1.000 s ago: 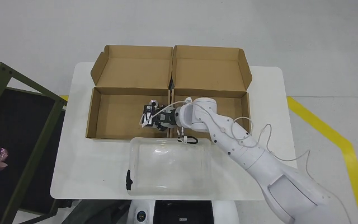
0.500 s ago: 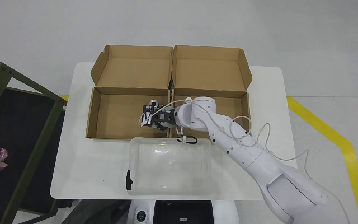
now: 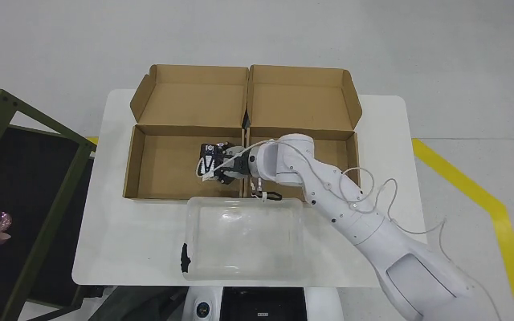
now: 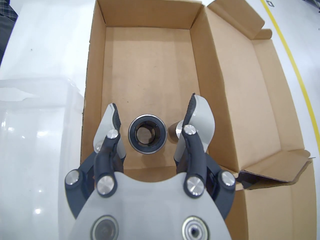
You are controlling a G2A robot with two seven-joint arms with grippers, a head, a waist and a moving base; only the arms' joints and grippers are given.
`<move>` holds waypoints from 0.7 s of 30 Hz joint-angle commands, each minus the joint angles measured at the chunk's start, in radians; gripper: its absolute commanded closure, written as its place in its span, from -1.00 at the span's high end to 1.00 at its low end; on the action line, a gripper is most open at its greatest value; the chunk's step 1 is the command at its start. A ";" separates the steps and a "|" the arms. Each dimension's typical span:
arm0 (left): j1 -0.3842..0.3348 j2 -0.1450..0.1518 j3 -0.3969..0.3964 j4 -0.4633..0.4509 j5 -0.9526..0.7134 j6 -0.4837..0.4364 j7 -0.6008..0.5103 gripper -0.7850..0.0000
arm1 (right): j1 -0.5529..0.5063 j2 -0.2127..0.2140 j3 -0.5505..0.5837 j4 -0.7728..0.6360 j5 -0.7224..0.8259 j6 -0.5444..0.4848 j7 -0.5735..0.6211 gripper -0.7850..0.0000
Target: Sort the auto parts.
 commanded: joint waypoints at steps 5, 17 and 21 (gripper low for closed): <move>0.000 0.000 0.000 0.000 0.000 0.000 0.000 1.00 | -0.074 0.032 0.081 -0.144 -0.006 -0.016 0.001 0.26; 0.000 0.000 0.000 0.000 0.000 0.000 0.000 1.00 | -0.358 0.120 0.331 -0.481 -0.065 -0.067 -0.007 0.40; 0.000 0.000 0.000 0.000 0.000 0.000 0.000 1.00 | -0.442 0.143 0.418 -0.560 -0.091 -0.083 -0.043 0.45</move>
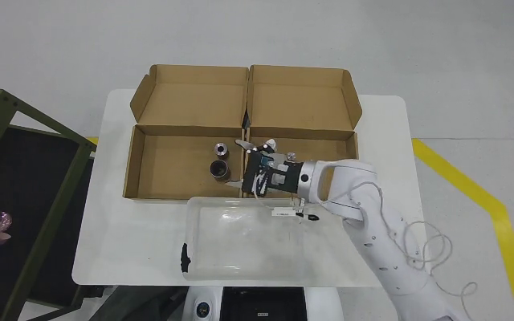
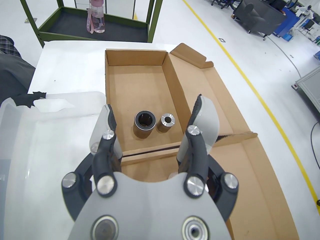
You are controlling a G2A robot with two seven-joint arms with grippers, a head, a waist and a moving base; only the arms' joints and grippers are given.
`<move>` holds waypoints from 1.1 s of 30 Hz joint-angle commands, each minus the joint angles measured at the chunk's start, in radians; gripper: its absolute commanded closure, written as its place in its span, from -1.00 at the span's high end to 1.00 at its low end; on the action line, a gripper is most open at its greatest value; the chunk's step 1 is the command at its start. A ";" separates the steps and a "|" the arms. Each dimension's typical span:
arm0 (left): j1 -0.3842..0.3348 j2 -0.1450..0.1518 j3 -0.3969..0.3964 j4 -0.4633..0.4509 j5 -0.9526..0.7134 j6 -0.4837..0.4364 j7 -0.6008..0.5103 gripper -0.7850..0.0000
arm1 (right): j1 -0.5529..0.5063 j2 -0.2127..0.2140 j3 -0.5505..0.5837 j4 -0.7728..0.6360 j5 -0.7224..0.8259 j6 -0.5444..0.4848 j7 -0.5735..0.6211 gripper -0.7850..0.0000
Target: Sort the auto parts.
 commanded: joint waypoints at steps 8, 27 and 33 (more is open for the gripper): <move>0.000 0.000 0.000 0.000 0.000 0.000 0.000 1.00 | -0.239 0.052 0.285 -0.137 -0.034 -0.008 -0.105 0.57; 0.000 0.000 0.000 0.000 0.000 0.000 0.000 1.00 | -0.585 0.096 0.641 -0.229 -0.098 0.060 -0.397 0.83; 0.000 0.000 0.000 0.000 0.000 0.000 0.000 1.00 | -0.653 0.101 0.698 -0.228 -0.100 0.096 -0.467 1.00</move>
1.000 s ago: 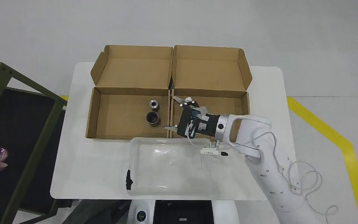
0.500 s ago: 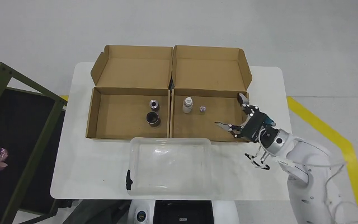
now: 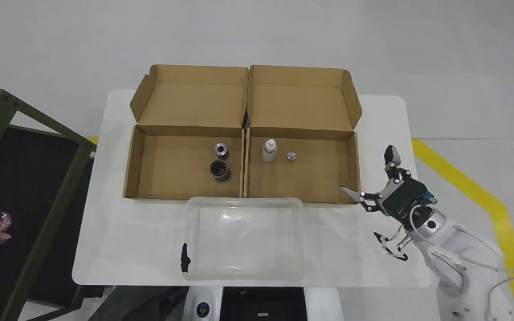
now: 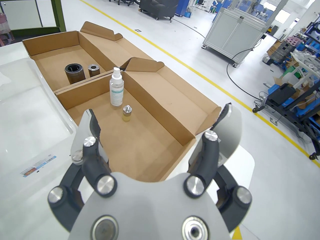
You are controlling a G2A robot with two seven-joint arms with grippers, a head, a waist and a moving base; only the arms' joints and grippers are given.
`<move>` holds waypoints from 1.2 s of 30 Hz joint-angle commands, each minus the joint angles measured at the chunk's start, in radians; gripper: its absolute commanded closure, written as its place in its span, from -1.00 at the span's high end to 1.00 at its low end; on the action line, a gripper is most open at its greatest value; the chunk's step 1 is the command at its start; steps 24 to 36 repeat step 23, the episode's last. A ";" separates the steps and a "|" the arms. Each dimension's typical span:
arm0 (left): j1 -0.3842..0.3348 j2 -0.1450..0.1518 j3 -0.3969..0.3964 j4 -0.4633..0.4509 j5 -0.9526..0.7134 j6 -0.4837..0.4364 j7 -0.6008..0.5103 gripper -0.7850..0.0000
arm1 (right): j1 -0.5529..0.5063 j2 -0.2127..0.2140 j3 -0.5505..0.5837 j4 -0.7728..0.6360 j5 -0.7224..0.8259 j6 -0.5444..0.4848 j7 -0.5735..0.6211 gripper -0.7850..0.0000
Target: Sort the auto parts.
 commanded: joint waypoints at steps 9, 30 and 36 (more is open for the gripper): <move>0.000 0.000 0.000 0.000 0.000 0.000 0.000 1.00 | -0.032 0.007 0.034 0.009 0.018 -0.009 -0.039 1.00; 0.000 0.000 0.000 0.000 0.000 0.000 0.000 1.00 | -0.032 0.007 0.034 0.009 0.018 -0.009 -0.038 1.00; 0.000 0.000 0.000 0.000 0.000 0.000 0.000 1.00 | -0.032 0.007 0.034 0.009 0.018 -0.009 -0.038 1.00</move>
